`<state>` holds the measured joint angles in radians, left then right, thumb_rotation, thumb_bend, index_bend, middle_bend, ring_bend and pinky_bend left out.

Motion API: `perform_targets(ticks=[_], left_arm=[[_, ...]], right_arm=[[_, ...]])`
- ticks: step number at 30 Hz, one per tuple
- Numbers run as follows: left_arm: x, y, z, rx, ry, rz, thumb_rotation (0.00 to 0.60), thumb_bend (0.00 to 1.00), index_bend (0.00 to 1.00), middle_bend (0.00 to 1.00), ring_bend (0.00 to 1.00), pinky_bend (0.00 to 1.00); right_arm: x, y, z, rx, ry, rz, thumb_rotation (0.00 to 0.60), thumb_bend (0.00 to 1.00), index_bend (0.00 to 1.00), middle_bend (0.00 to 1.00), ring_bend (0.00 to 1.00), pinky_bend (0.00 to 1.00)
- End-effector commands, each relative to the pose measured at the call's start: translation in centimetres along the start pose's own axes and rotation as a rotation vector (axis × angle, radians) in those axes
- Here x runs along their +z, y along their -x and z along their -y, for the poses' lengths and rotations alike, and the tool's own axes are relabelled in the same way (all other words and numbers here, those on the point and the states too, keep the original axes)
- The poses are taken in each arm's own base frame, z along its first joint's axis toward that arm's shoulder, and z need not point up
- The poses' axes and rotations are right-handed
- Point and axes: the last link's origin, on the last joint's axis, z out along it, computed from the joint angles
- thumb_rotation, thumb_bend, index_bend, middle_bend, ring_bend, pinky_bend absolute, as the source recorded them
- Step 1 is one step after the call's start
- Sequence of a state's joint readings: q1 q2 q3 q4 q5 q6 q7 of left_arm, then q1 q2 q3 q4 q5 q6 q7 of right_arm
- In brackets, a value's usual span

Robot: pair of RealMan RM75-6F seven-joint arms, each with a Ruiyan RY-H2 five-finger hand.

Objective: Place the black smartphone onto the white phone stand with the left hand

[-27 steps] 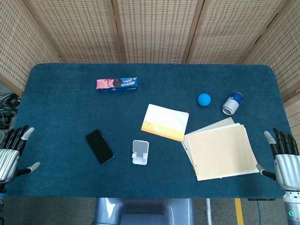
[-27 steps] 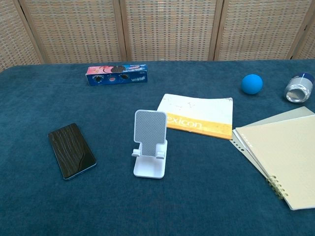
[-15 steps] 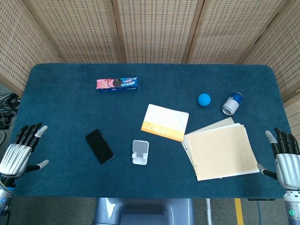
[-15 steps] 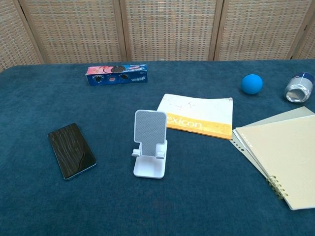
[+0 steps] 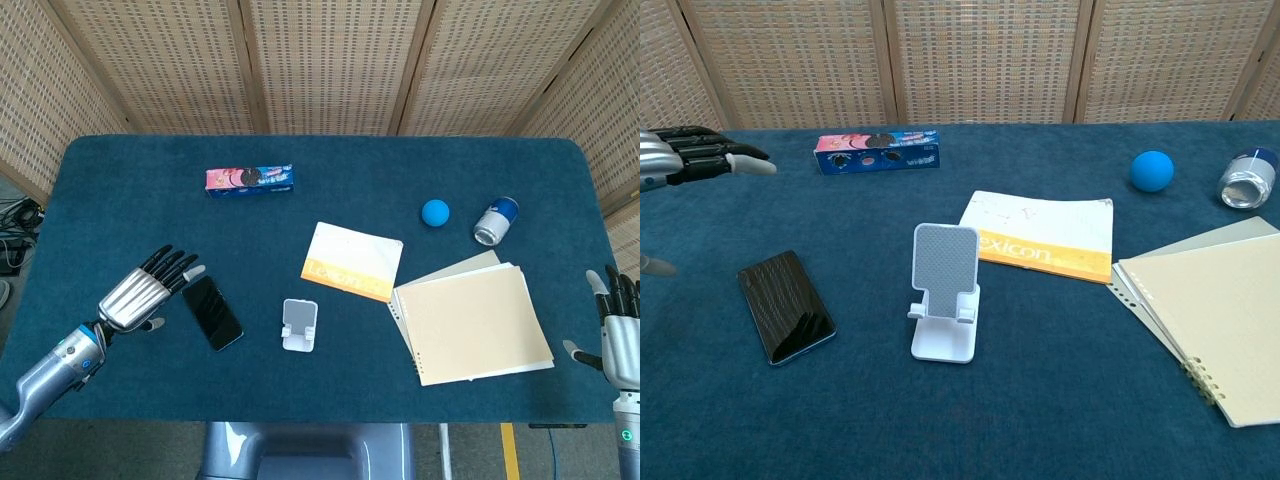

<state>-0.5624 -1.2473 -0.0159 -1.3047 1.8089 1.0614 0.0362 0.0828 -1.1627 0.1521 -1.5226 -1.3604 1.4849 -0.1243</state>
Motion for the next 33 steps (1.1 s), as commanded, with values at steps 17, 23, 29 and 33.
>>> perform_targets(ticks=[17,23,29,33], left_arm=[[6.1,2.9,-1.4,0.111,0.271,0.125,0.600,0.00,0.26,0.13,0.21,0.22],[6.5,3.0,-2.1,0.123,0.315,0.150,0.600,0.00,0.26,0.14,0.22,0.24],[6.7,3.0,-2.5,0.127,0.335,0.174,0.600,0.00,0.26,0.14,0.22,0.24],[6.8,3.2,-2.7,0.127,0.342,0.180,0.600,0.00,0.26,0.15,0.22,0.24]], right_arm=[[0.4,0.8,-0.5,-0.039,0.042,0.025,0.600,0.00,0.03,0.00,0.00,0.00],[0.4,0.6,-0.7,-0.036,0.050,0.023,0.600,0.00,0.03,0.00,0.00,0.00],[0.4,0.6,-0.9,-0.032,0.059,0.023,0.600,0.00,0.03,0.00,0.00,0.00],[0.5,0.6,-1.0,-0.032,0.062,0.027,0.600,0.00,0.03,0.00,0.00,0.00]])
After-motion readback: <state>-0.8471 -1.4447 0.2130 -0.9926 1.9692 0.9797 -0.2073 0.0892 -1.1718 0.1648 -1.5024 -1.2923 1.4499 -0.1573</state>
